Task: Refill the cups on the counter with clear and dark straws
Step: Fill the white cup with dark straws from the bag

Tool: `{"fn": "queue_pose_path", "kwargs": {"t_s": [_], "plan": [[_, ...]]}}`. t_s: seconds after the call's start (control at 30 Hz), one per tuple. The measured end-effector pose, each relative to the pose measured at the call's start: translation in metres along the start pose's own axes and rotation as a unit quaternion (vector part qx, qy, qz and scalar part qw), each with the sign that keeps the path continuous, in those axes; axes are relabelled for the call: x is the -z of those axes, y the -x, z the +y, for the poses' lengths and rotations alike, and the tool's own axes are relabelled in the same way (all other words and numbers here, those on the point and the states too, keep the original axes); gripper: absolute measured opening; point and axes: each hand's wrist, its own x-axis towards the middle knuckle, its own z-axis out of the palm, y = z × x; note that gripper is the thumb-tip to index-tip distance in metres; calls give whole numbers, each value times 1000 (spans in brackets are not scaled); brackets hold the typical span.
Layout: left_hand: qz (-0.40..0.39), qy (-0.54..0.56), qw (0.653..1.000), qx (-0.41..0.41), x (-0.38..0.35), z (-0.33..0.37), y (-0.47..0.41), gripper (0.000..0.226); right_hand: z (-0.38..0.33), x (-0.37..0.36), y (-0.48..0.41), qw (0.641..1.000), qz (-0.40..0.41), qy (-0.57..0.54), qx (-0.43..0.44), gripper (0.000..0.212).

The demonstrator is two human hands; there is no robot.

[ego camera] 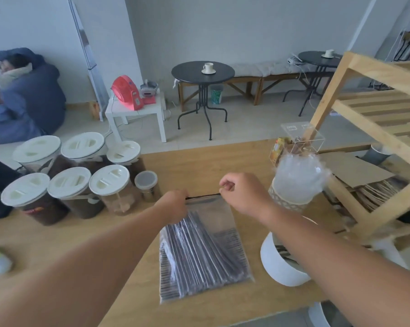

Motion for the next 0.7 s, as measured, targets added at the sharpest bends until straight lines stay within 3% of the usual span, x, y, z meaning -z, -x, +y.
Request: {"fn": "queue_pose_path", "kwargs": {"t_s": [0.23, 0.4, 0.47, 0.6, 0.7], "plan": [[11, -75, 996, -52, -1, -20, -10, 39, 6, -47, -16, 984, -164, 68, -32, 31], [24, -120, 984, -132, 22, -22, -8, 34, -1, -56, -25, 964, -227, 139, -15, 64], [27, -124, 978, -164, 33, -20, -7, 34, -10, -54, -25, 964, -215, 158, -7, 53], [41, -120, 961, -246, 47, -4, -2, 37, -26, -44, -13, 964, -201, 174, -12, 9], [36, -125, 939, -318, 48, 11, 3, 38, -29, -41, 3, 954, -258, 146, -52, 9]]}}
